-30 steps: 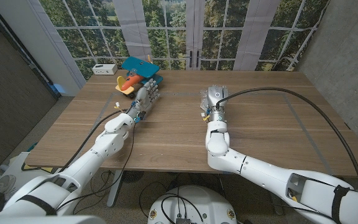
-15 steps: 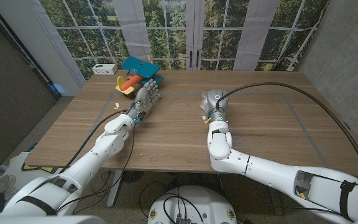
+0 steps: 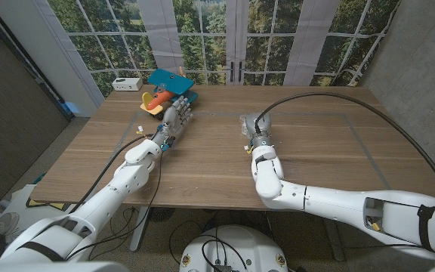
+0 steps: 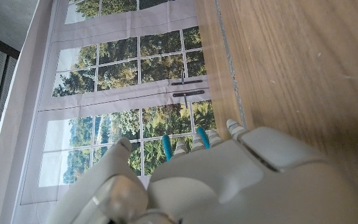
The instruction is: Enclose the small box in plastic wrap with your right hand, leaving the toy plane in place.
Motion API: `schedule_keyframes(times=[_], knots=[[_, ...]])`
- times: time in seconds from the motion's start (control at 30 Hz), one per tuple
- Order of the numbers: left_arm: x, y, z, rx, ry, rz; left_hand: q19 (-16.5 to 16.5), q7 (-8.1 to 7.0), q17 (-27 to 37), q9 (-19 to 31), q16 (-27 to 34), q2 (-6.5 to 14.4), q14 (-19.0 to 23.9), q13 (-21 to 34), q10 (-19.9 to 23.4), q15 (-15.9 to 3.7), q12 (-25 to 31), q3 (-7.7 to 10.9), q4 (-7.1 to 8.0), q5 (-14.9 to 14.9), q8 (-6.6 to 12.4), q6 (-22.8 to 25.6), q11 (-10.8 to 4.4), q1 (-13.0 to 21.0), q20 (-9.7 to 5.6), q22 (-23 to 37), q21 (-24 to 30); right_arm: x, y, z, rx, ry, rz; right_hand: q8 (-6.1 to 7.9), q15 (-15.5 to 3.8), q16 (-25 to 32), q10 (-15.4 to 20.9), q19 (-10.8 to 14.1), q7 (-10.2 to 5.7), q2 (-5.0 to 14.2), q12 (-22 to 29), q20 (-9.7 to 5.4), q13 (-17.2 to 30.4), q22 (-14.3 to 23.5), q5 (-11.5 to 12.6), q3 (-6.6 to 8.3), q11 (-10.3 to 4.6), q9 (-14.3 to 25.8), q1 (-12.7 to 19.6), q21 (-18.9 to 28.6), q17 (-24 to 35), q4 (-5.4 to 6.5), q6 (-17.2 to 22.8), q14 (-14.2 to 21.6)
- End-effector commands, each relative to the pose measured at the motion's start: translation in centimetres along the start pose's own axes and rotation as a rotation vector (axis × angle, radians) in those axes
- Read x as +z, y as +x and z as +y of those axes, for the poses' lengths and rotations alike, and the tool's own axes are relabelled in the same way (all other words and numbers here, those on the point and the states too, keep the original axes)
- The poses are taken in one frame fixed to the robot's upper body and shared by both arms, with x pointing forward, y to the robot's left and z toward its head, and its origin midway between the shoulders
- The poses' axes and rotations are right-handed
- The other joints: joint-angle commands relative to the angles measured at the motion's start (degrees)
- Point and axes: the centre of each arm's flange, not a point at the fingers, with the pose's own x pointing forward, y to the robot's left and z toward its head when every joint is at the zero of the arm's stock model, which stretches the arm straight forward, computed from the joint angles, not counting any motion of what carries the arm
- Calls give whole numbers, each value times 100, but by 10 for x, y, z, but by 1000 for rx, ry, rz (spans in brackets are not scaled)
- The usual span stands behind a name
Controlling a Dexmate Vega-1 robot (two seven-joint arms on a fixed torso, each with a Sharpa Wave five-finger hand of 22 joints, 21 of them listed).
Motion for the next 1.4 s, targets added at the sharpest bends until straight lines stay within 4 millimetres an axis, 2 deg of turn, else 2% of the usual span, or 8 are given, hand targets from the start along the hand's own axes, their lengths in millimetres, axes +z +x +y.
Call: schedule_keyframes(times=[0.03, 0.07, 0.13, 0.23, 0.37, 0.7, 1.03, 1.4], knots=[[1, -2, 1, 0, -4, -5, -143, -22, 18, 15, -8, 12, -902, 28, -914, 9, 37, 12, -54, -24, 0, -624, 25, 77, 28, 20, 0, -5, 2, -15, 71, -51, -58, -188, -742, -136, -276, -164, -49, 159, -31, 26, -14, -7, 57, 154, 33, -46, -150, -56, -52, 76, -199, -204], [1, -2, 1, -2, -4, -3, -144, -24, 17, 15, -7, 13, -898, 28, -916, 10, 36, 13, -55, -24, 0, -624, 18, 78, 28, 20, 0, -8, 3, -17, 60, -30, -49, -243, -715, -131, -298, -190, -30, 189, -7, 32, -24, -11, 44, 122, 76, -50, -334, -63, -41, 193, -240, -216], [0, -2, 1, -1, -5, -4, -144, -21, 17, 15, -5, 14, -893, 28, -911, 7, 38, 13, -55, -25, 1, -621, 20, 79, 29, 20, -1, -10, 3, -20, 43, -14, -38, -284, -711, -124, -324, -213, -27, 229, 2, 33, -31, -13, 37, 110, 82, -51, -456, -71, -31, 279, -275, -221], [0, -2, 1, -1, -4, -3, -144, -23, 17, 15, -9, 17, -903, 28, -909, 15, 39, 16, -57, -25, 1, -620, 17, 81, 31, 20, -1, -14, 3, -24, 13, 9, -23, -327, -727, -124, -361, -239, -27, 270, 7, 35, -39, -16, 35, 110, 101, -51, -573, -79, -24, 362, -314, -231], [0, -3, 1, -1, -4, -1, -145, -24, 19, 15, 8, 25, -898, 28, -909, 14, 40, 22, -62, -29, 0, -618, 20, 85, 33, 21, -4, -25, 1, -31, -44, 64, 12, -461, -699, -136, -456, -265, 11, 155, 6, 99, -58, -24, 27, 72, 173, -50, -794, -89, -59, 433, -507, -213], [0, 0, -2, -6, -4, 3, -148, -27, 18, 15, 13, 26, -874, 28, -900, 33, 44, 24, -66, -31, -1, -615, 27, 89, 47, 21, -6, -43, -15, -42, -218, 167, 85, -510, -679, -128, -507, -267, 35, 5, 15, 154, -75, -31, 15, 29, 192, -44, -928, -95, -112, 420, -538, -117], [0, 2, -4, -10, -1, 3, -140, -35, 18, 15, 10, 23, -865, 28, -899, 37, 44, 26, -71, -34, -3, -619, 57, 91, 76, 21, -4, -62, -28, -38, -159, 233, 148, -550, -648, -142, -567, -304, 57, -103, 17, 224, -90, -36, -4, -26, 198, -36, -1085, -117, -141, 431, -566, -126], [1, 7, -7, -21, 1, 4, -146, -39, 19, 15, 5, 21, -865, 28, -903, 34, 42, 27, -76, -36, -7, -628, 57, 92, 74, 21, -7, -71, -38, -29, -24, 264, 147, -679, -368, -108, -718, -533, 330, -535, 37, 418, -121, -25, -37, -671, 309, 21, -2292, -242, -37, 846, -721, -379]])
